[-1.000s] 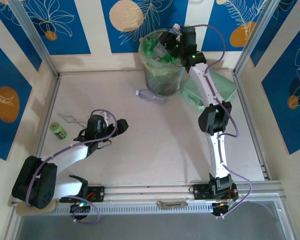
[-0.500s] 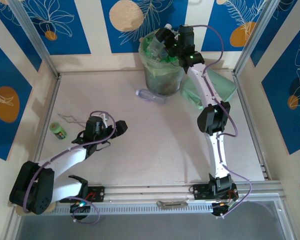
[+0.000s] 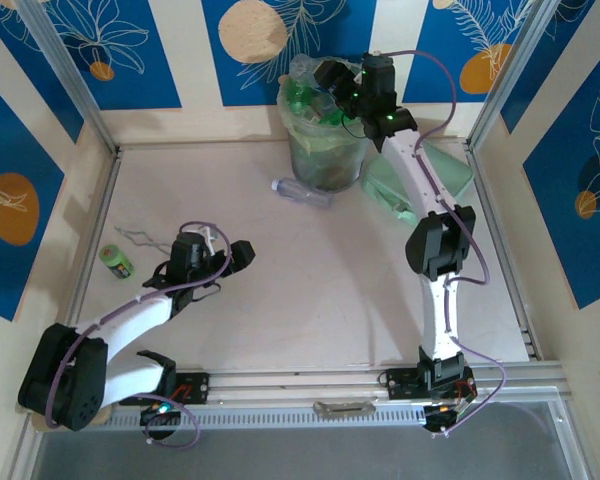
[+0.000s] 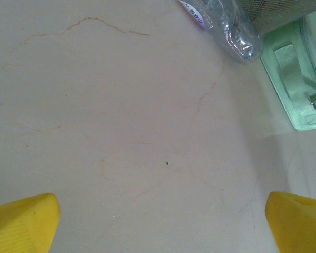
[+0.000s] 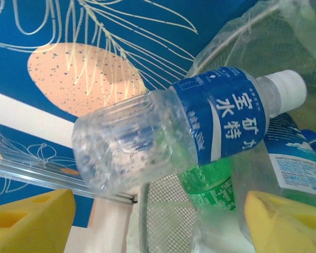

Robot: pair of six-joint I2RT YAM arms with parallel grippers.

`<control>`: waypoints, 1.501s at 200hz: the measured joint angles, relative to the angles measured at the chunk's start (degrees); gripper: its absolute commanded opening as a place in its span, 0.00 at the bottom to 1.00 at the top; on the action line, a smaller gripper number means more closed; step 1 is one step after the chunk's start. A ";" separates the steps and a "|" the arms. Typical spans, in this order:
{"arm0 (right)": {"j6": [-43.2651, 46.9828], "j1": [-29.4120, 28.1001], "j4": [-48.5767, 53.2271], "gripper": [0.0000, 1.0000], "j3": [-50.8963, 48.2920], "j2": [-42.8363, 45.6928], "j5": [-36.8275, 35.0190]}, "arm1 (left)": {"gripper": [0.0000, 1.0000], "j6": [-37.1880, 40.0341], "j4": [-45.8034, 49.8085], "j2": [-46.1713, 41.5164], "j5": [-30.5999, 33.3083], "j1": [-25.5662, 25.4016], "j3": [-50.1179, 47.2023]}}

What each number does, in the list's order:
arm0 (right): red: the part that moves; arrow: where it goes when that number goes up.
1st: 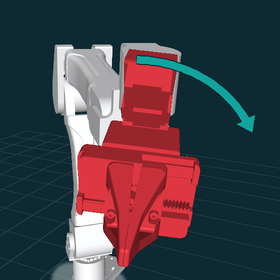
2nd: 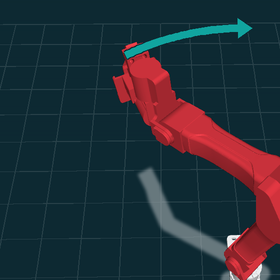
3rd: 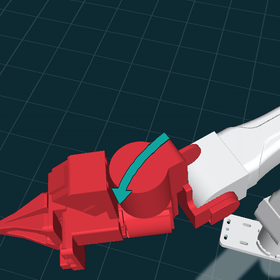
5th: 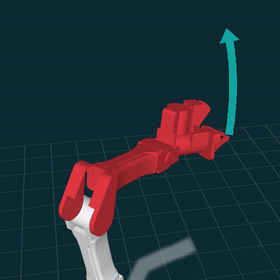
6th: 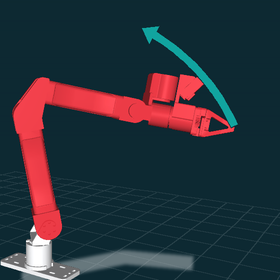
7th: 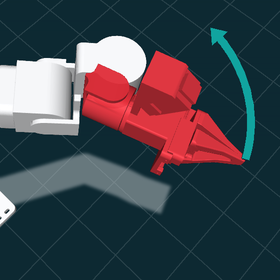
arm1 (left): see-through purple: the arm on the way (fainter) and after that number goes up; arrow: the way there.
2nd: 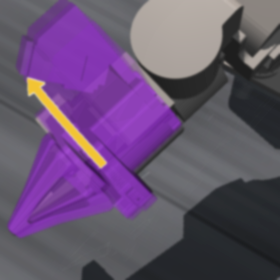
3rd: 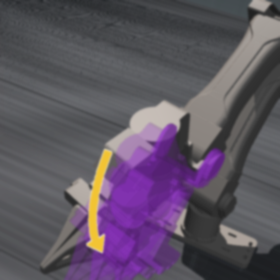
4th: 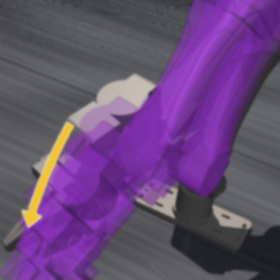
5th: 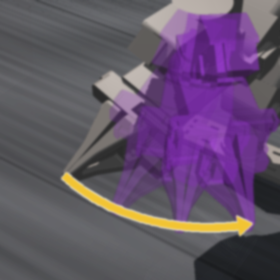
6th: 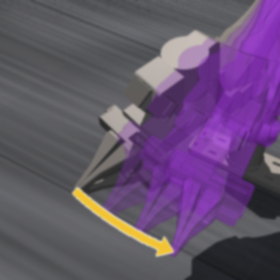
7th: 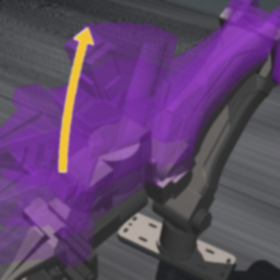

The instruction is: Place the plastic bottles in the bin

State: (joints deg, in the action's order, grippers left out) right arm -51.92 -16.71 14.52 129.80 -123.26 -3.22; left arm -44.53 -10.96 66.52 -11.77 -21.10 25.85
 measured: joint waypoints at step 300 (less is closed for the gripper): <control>62.73 -16.68 18.69 0.92 -25.86 1.38 -5.92 | 1.00 0.00 6.78 -1.99 7.41 2.64 5.42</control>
State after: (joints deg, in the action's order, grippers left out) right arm 10.81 -33.39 33.21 103.94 -121.89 -9.15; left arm -44.53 -4.19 64.53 -4.36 -18.46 31.27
